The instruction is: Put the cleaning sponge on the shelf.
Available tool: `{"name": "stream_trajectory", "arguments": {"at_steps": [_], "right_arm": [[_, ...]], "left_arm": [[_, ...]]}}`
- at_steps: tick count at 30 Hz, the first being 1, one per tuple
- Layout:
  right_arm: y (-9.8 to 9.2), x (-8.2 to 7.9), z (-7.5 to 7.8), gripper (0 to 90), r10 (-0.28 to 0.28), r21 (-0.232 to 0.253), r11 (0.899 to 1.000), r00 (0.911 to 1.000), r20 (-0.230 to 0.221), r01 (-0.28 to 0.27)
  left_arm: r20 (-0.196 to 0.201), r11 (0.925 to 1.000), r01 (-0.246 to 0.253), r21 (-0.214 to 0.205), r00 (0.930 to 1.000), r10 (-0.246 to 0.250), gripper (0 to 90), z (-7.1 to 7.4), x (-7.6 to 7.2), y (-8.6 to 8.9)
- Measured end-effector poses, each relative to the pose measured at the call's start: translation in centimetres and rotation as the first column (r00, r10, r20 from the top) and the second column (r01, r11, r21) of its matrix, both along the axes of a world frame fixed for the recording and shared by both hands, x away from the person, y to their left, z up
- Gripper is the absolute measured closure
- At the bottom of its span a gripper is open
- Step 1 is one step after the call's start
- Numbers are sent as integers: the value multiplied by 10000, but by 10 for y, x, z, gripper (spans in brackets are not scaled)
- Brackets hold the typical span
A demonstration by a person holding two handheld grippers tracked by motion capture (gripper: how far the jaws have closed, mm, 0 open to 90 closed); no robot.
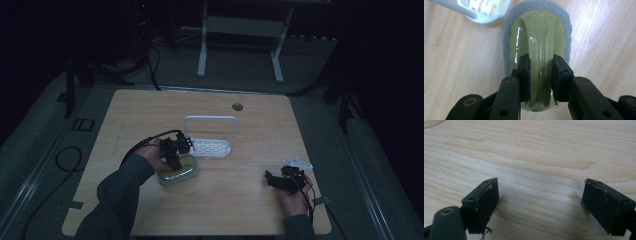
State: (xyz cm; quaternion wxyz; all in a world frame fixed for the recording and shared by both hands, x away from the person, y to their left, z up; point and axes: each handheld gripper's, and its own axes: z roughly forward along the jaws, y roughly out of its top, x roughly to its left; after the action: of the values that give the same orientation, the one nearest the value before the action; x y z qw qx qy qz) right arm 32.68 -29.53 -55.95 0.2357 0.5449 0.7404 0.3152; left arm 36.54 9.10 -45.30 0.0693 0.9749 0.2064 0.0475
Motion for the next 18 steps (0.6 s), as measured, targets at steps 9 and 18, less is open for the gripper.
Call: {"name": "stream_trajectory", "arguments": {"at_steps": [9,18], "right_arm": [[0,0,0,138,6,-5,10000,10000,5,-6],[0,0,0,138,2,-2,10000,10000,2,-2]], "left_arm": [[335,9996,200,-187,9993,-194,714,0,3,-4],[480,9959,812,-401,9957,-793,714,1,3,-11]]}}
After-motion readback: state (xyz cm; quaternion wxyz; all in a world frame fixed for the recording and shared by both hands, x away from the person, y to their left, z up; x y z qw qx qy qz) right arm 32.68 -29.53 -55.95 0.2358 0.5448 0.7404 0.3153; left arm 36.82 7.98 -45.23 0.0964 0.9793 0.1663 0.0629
